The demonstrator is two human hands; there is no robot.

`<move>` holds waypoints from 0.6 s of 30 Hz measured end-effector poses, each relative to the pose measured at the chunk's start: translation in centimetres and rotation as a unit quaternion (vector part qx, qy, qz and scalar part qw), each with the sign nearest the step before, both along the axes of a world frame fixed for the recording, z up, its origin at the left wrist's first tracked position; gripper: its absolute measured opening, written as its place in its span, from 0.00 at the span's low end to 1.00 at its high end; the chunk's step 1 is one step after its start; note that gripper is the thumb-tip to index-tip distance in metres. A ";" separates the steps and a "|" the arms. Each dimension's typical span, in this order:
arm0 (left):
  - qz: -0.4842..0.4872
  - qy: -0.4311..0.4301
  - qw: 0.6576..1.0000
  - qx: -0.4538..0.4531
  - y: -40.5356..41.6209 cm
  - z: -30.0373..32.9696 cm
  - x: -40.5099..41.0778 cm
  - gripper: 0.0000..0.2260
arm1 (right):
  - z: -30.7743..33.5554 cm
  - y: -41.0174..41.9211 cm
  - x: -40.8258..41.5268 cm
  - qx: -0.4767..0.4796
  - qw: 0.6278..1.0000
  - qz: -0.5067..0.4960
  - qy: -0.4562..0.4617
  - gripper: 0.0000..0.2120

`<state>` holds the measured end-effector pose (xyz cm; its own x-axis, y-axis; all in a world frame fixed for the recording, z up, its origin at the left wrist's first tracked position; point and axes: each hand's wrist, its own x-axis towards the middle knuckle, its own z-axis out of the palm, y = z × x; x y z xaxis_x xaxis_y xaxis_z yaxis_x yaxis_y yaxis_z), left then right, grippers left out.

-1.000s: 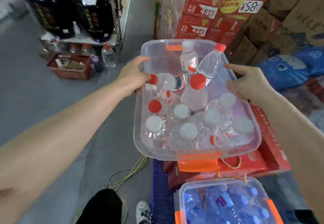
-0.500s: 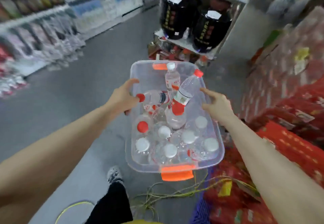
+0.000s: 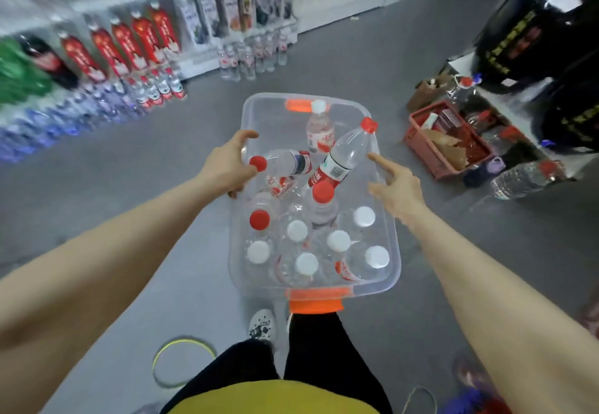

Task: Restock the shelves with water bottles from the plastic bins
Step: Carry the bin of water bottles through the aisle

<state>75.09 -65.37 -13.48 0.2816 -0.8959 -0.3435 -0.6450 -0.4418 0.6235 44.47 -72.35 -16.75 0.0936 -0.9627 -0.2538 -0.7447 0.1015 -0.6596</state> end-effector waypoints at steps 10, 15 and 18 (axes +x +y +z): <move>0.153 0.011 0.988 0.018 -14.4 -2.1 6.5 0.28 | 0.0 -23.2 10.0 -0.012 0.987 0.160 0.019 0.32; 0.173 0.022 0.984 0.024 -22.9 -3.1 10.1 0.28 | -0.6 -33.3 14.6 -0.015 0.982 0.184 0.043 0.32; 0.170 0.025 0.984 0.037 -29.0 -4.0 12.8 0.28 | -1.8 -39.0 17.0 -0.007 0.983 0.176 0.045 0.31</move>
